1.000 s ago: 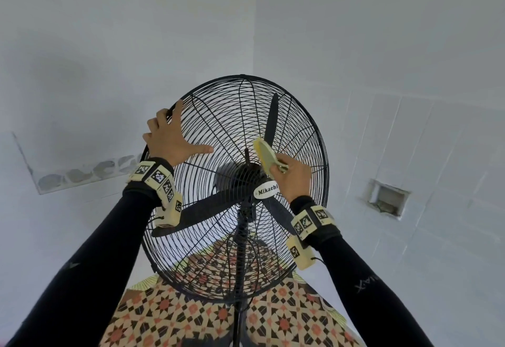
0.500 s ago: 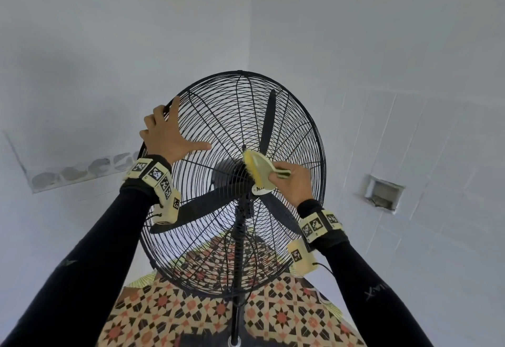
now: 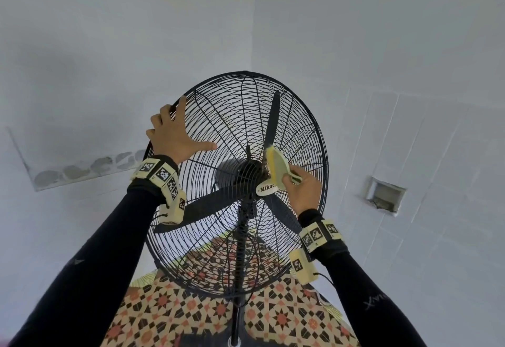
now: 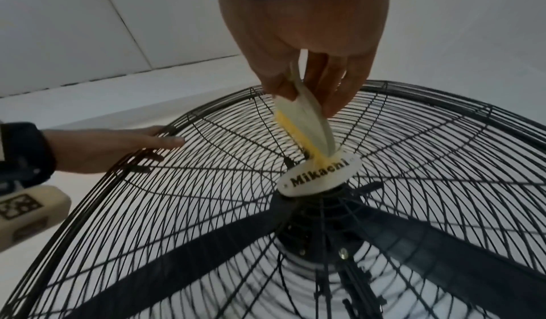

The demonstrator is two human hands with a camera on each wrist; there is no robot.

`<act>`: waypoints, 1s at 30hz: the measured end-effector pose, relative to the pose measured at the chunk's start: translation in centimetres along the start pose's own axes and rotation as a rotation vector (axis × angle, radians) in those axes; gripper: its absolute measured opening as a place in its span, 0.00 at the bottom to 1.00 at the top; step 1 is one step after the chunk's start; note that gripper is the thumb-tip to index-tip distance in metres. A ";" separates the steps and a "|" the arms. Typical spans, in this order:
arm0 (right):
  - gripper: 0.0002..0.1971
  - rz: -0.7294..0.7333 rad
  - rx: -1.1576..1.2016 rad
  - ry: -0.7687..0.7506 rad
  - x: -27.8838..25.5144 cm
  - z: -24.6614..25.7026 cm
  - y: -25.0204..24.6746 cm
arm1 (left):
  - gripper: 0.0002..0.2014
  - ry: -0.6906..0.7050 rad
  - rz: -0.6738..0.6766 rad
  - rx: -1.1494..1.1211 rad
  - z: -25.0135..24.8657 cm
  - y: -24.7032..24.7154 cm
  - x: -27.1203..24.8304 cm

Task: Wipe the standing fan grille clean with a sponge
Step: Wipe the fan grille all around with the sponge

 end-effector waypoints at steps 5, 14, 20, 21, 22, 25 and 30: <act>0.17 0.174 0.002 -0.014 -0.3 0.5 1.4 | 0.72 -0.006 0.002 -0.001 0.2 0.0 0.2; 0.13 0.083 0.126 -0.333 6.5 18.5 2.3 | 0.72 0.000 0.003 0.024 -0.1 0.0 0.0; 0.14 0.165 -0.078 -0.452 11.3 28.4 8.1 | 0.71 -0.001 0.012 0.055 -0.2 -0.2 -0.5; 0.13 0.188 -0.122 -0.473 12.1 29.2 8.9 | 0.71 0.000 0.010 0.061 -0.3 -0.2 -0.5; 0.12 0.207 -0.151 -0.496 12.7 30.0 9.6 | 0.71 0.002 0.004 0.068 -0.2 -0.3 -0.5; 0.15 0.240 -0.173 -0.534 13.7 31.7 11.1 | 0.70 0.013 -0.007 0.064 -0.4 -0.2 -0.5; 0.22 0.446 -0.341 -0.636 12.8 32.0 14.0 | 0.69 0.017 -0.030 0.064 -0.3 -0.1 -0.4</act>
Point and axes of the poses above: each hand's wrist, its own x-axis towards the middle knuckle, its own y-axis out of the palm, z = x × y, the point moved 8 cm from there along x, towards the middle knuckle, and after that the axes turned 1 degree about z, right-handed, at the moved point
